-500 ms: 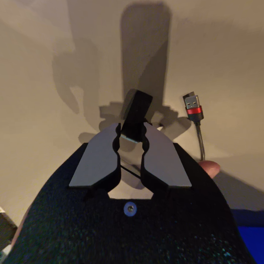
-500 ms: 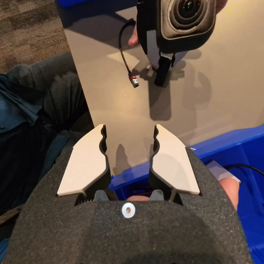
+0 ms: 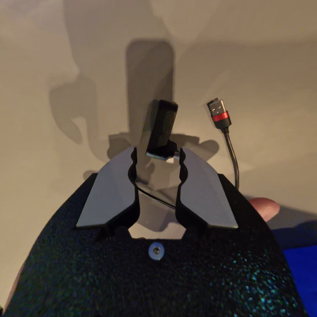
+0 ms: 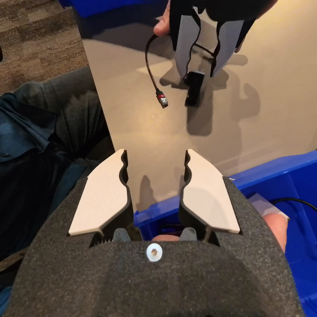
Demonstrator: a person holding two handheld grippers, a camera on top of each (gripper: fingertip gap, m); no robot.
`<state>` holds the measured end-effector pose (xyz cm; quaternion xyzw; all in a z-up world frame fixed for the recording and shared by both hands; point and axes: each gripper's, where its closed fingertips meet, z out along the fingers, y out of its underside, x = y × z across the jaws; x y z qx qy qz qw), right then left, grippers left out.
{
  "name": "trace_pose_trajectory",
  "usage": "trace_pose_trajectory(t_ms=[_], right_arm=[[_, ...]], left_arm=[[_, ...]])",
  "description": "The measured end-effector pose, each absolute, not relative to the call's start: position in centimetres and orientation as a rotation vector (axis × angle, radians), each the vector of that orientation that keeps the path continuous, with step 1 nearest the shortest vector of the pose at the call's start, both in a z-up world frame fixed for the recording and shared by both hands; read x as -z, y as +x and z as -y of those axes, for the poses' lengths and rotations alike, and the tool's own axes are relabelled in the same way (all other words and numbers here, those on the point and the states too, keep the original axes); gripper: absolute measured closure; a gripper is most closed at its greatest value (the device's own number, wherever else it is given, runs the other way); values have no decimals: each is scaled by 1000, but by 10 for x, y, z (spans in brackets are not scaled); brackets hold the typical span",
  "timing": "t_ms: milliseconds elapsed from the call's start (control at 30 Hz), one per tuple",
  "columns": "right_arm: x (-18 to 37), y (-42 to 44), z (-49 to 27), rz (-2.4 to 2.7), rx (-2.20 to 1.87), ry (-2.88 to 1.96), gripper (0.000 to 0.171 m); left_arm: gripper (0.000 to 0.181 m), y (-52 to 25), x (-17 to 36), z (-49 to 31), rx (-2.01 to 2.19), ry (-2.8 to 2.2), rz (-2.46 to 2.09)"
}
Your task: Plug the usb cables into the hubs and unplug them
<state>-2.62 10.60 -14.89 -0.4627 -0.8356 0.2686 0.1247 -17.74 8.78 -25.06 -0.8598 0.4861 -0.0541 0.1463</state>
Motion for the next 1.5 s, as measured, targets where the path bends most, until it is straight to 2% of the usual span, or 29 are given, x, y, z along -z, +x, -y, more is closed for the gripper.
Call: trace_pose_trajectory(t_ms=[700, 933, 1133, 1500], right_arm=[[155, -27, -107, 2453, -779, -1358, 108], [153, -27, -107, 2447, -780, -1352, 108], [152, -27, -105, 2447, -776, -1344, 108], [133, -40, -104, 2320, -835, -1359, 109]], left_arm=[[148, -176, 262, -88, 265, -2560, -1385], [148, -178, 256, -93, 103, -2485, -1380], [149, -163, 217, -96, -12, -2240, -1372], [149, -132, 109, -56, -428, -1666, -1265]])
